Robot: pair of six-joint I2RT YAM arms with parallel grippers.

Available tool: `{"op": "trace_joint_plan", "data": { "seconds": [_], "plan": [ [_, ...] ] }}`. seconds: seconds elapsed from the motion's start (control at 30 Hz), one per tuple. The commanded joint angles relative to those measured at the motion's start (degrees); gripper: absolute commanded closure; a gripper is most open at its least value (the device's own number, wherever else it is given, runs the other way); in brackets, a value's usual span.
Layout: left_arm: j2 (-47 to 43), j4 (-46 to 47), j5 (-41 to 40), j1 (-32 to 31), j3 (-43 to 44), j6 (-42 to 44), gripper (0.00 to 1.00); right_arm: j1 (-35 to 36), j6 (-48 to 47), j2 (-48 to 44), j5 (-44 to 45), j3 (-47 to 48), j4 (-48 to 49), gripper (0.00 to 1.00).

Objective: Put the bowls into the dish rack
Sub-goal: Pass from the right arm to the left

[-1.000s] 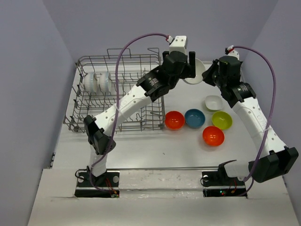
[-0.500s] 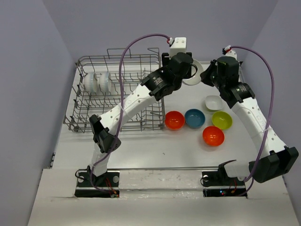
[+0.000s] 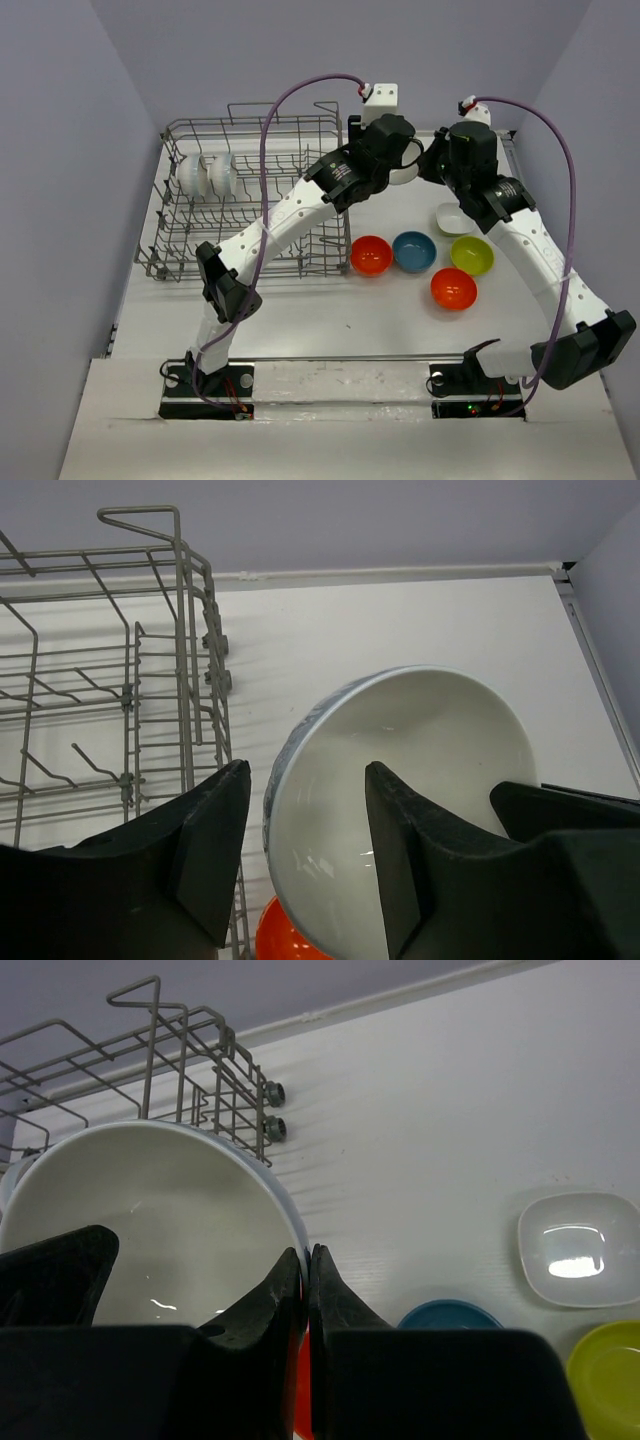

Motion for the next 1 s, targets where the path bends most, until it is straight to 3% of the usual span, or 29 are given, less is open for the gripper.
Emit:
{"op": "trace_joint_plan", "data": {
  "seconds": [0.0,0.97],
  "plan": [
    [-1.2,-0.4,-2.5,-0.3,1.4,-0.9,0.41,1.1,-0.7,-2.6,3.7,3.9,4.7,0.99],
    [-5.4,-2.6,-4.3,-0.6,-4.5,-2.9,0.56,5.7,-3.3,-2.5,12.6,3.3,4.6,0.99]
  ]
}}
